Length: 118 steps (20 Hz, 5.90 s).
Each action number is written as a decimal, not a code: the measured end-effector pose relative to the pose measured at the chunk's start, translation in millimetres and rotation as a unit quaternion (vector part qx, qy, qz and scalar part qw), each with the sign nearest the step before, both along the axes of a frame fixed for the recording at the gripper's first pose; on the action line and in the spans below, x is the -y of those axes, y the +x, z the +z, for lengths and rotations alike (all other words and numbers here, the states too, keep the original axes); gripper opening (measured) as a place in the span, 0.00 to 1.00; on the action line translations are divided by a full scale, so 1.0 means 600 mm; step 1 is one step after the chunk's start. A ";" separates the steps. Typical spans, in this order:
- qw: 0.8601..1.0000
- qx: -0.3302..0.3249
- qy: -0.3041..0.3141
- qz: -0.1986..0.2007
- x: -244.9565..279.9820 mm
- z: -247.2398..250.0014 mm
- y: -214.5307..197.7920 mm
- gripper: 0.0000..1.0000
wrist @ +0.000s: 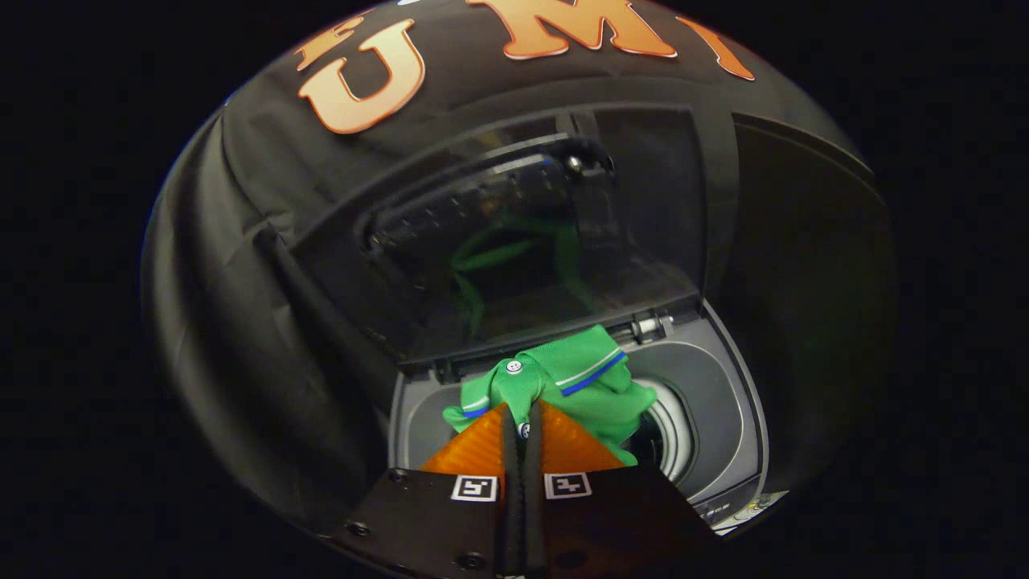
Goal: Put the clothes into the washing machine and then close the washing machine lid.
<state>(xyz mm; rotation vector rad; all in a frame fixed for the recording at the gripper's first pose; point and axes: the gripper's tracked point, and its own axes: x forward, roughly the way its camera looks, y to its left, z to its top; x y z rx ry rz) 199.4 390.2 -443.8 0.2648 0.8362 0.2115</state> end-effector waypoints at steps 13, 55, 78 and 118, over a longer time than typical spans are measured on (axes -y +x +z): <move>0.994 -0.104 -0.042 0.001 0.007 -0.182 -0.030 0.08; 0.992 0.110 -0.060 0.030 0.024 0.222 0.078 0.98; 0.981 0.161 -0.106 0.011 0.007 0.274 0.273 1.00; 0.979 0.179 -0.099 0.004 0.029 0.119 0.024 0.99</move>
